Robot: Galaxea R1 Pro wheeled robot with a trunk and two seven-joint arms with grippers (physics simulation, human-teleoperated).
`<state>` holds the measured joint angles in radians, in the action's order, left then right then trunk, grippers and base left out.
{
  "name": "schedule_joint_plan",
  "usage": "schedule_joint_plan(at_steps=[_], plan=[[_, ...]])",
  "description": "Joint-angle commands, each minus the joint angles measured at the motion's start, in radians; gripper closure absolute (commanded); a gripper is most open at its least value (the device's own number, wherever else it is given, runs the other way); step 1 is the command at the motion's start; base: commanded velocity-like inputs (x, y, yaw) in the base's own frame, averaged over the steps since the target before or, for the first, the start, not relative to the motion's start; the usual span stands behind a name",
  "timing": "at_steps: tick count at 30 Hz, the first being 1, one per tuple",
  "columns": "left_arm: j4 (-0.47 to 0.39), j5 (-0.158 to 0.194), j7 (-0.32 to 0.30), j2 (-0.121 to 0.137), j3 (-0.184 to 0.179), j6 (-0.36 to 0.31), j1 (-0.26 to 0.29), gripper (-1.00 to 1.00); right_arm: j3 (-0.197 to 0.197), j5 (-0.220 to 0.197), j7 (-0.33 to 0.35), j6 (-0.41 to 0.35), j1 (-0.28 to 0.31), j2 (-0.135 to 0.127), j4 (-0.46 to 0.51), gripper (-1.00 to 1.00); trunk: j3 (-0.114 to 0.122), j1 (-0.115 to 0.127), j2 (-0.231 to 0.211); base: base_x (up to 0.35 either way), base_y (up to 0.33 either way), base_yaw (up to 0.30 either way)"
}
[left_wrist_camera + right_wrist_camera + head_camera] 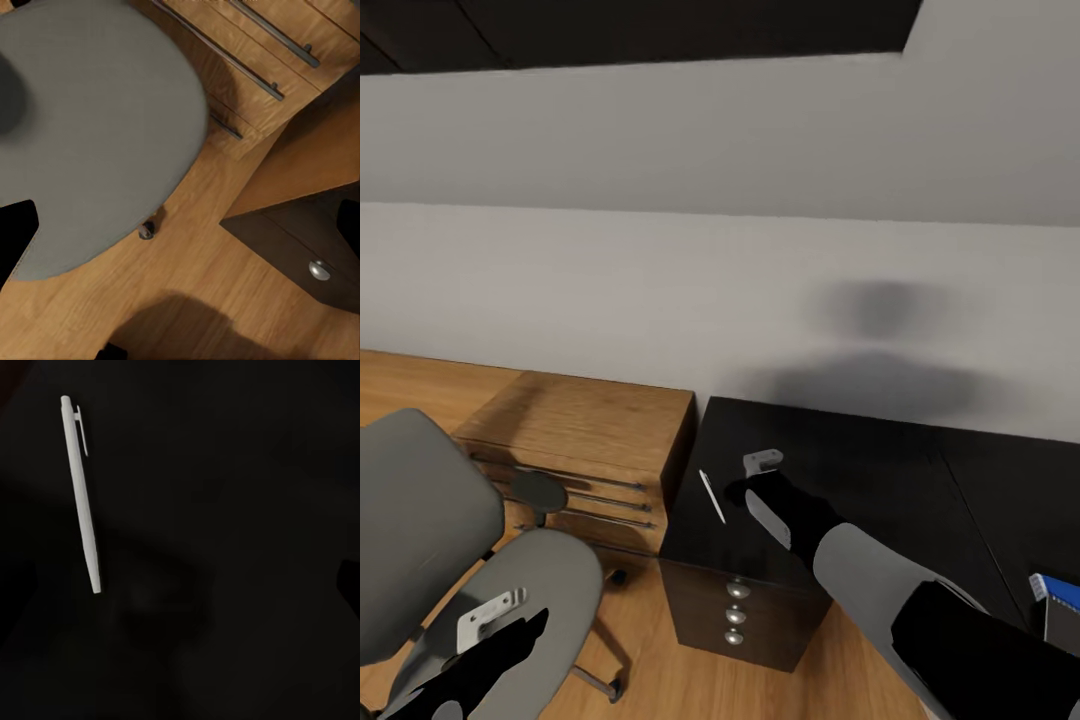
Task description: In the bedroom, organize the workspace by keeping the computer under the desk, ensuring the monitor is on the desk, placing the keyboard on the desk next to the monitor, placing the mouse on the desk next to the keyboard, moving the folder from the swivel chair onto the desk next to the mouse, stacking the notebook on top of the folder with the pen on top of the notebook, and positioning the swivel chair next to the desk.
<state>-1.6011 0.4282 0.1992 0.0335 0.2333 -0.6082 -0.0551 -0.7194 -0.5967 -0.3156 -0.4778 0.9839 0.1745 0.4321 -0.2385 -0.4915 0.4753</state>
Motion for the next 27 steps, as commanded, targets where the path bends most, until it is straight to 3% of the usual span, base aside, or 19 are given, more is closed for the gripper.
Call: schedule_joint_plan(at_steps=[1,7,19,27], plan=[[-0.002,0.011,0.008,0.001,0.000,-0.004,0.000,-1.00,-0.008,-0.009,-0.007,-0.002,0.001,0.000,0.001,-1.00,-0.002,-0.001,0.002,0.023,0.000,0.000],[-0.003,0.013,0.008,0.002,0.006,-0.005,0.000,-1.00,-0.012,-0.008,-0.006,0.001,0.001,0.000,0.002,-1.00,-0.003,-0.001,0.002,0.009,0.000,0.043],[-0.003,0.015,0.008,0.002,0.014,-0.006,0.000,-1.00,-0.013,-0.008,-0.004,0.001,0.001,0.000,0.002,-1.00,-0.016,-0.001,0.002,0.006,0.000,0.182],[-0.003,0.015,0.008,0.002,0.012,-0.005,0.000,-1.00,-0.018,-0.008,0.015,0.001,0.001,0.000,0.002,-1.00,-0.025,-0.001,0.002,0.193,0.000,0.190]])
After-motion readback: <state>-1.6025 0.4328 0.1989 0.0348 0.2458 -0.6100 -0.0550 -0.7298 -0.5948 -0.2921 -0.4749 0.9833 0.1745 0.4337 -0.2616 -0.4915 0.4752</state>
